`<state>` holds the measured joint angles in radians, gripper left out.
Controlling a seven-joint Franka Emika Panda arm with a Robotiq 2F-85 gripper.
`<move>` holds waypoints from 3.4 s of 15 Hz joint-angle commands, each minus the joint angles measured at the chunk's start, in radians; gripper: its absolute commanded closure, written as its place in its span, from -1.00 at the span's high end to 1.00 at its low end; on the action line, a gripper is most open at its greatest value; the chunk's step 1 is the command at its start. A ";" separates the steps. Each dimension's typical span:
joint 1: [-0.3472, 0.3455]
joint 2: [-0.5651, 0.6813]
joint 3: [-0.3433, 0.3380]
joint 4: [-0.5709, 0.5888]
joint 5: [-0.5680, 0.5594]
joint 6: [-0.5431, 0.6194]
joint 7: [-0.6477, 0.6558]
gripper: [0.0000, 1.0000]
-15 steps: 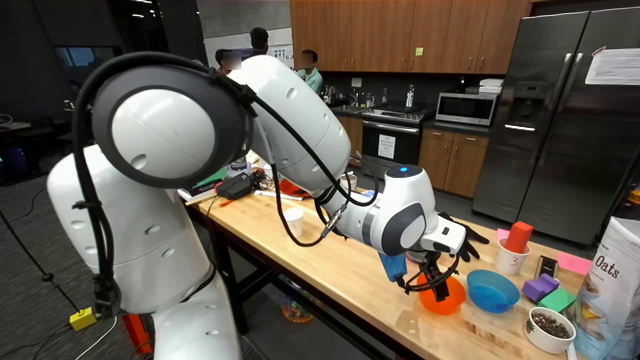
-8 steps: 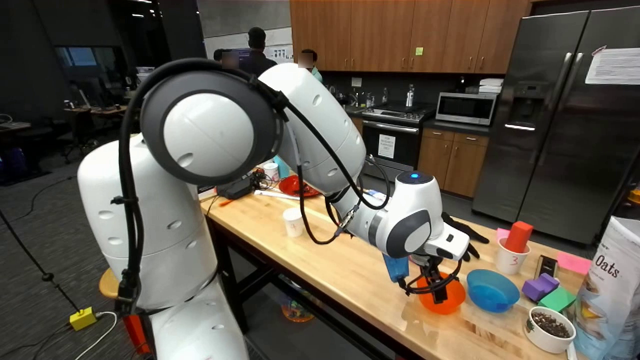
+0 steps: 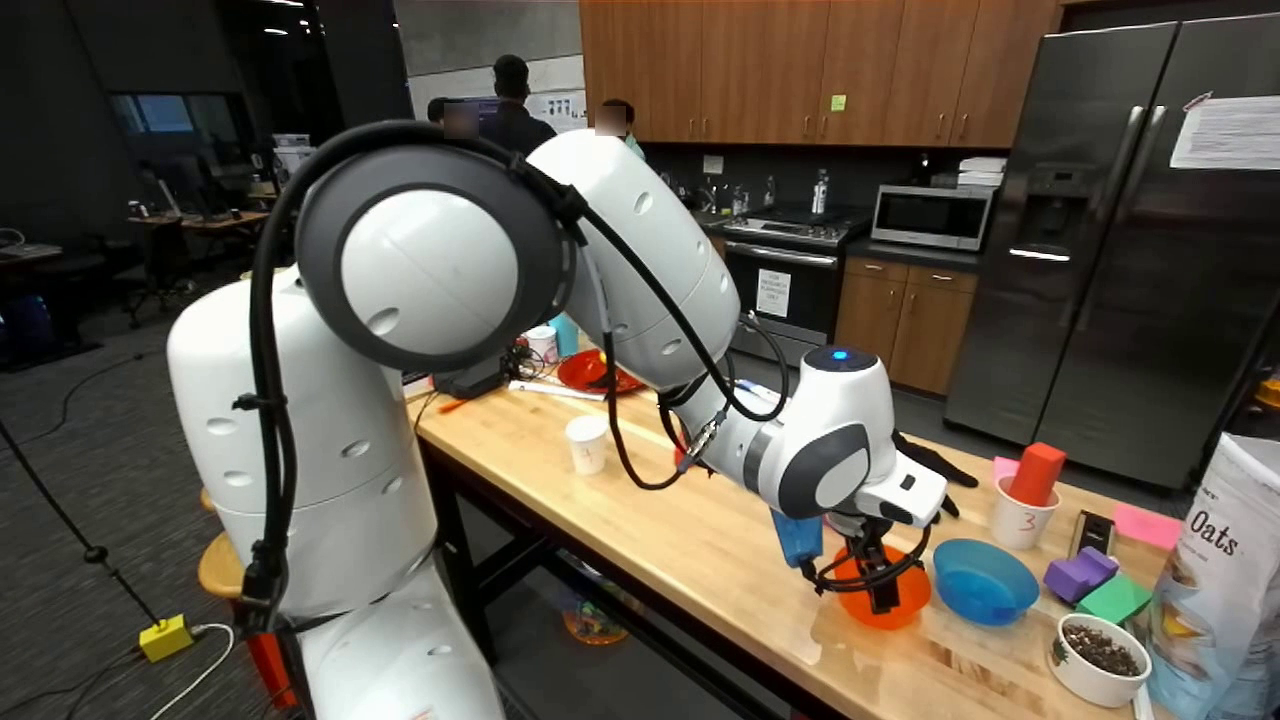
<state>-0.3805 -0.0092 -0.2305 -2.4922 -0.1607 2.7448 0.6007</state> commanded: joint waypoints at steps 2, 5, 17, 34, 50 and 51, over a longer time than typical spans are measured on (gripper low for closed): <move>0.024 -0.011 -0.032 0.004 -0.011 -0.008 0.016 1.00; 0.032 -0.016 -0.031 -0.011 0.028 0.060 -0.035 1.00; 0.092 0.032 -0.015 -0.007 0.303 0.148 -0.243 0.94; 0.084 0.053 0.020 0.021 0.520 0.146 -0.452 -0.95; 0.108 -0.100 0.005 0.009 0.079 0.217 -0.641 -0.98; 0.115 -0.101 0.008 0.006 0.068 0.224 -0.671 -0.98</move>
<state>-0.2858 -0.0712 -0.2205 -2.4560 -0.0535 2.9462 0.0139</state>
